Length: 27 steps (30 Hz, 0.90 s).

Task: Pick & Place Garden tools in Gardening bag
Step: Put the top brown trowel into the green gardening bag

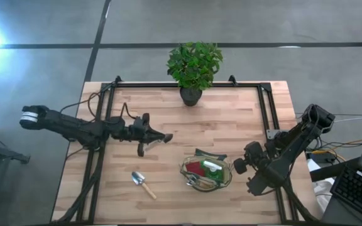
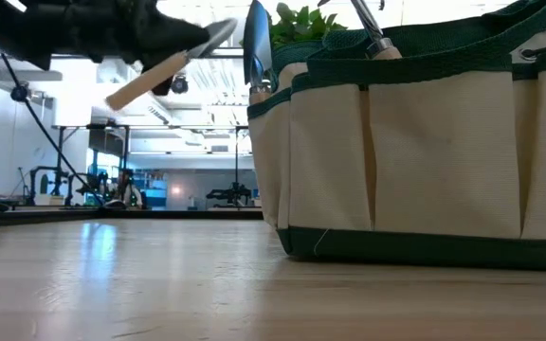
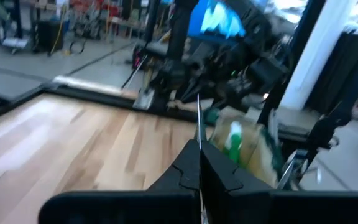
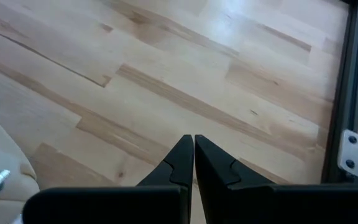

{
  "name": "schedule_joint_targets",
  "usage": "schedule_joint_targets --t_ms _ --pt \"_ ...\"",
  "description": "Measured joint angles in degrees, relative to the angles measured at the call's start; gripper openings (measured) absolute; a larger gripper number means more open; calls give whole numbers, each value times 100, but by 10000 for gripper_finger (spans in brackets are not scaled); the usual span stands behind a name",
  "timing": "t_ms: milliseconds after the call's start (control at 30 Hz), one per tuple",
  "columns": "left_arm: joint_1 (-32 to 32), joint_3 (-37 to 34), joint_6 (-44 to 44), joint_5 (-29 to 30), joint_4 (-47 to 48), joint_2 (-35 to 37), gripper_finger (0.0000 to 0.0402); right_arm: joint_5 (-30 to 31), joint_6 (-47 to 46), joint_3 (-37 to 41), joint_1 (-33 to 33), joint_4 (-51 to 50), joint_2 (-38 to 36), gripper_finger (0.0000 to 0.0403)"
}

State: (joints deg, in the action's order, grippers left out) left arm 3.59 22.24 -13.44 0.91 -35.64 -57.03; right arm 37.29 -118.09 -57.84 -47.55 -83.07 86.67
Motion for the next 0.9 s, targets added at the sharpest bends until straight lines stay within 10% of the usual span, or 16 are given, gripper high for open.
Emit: schedule_joint_targets --t_ms 533,900 --pt "478 499 486 -197 -1802 -1212 0 122 -67 15 37 7 2 8" --pt "517 675 1022 162 -2812 -1700 0 2520 990 -105 98 956 2 8"
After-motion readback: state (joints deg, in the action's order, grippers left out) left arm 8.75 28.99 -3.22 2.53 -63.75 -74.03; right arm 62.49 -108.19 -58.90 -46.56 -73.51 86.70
